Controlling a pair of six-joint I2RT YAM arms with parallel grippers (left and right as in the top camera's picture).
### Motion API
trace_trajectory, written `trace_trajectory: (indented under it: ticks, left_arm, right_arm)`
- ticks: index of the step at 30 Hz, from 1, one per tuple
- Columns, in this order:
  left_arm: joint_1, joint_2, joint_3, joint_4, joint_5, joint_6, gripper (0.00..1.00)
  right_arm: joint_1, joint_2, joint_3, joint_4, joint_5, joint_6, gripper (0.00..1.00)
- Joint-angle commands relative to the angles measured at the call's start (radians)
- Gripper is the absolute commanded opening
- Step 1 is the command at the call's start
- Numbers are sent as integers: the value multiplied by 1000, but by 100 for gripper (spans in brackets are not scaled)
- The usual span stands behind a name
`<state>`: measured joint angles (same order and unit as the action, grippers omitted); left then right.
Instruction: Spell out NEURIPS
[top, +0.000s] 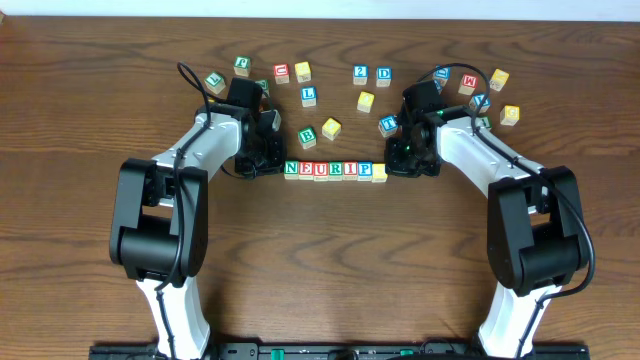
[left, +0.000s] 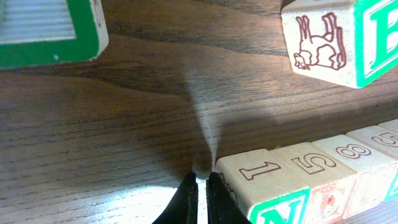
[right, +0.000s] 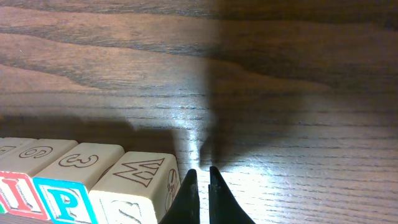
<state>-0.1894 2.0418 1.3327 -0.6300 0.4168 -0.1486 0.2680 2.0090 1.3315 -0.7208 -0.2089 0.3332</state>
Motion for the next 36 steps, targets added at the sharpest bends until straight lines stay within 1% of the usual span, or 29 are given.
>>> trace_trajectory:
  ticks: [1, 15, 36]
  left_arm:
    - [-15, 6, -6, -8, 3, 40, 7]
    - [-34, 6, -5, -19, 2, 51, 8]
    - [-55, 6, -5, -85, 1, 146, 7]
  right_arm:
    - [9, 6, -9, 0, 7, 14, 2]
    - [15, 6, -9, -1, -37, -2, 1]
    - [33, 6, -9, -75, -28, -18, 1]
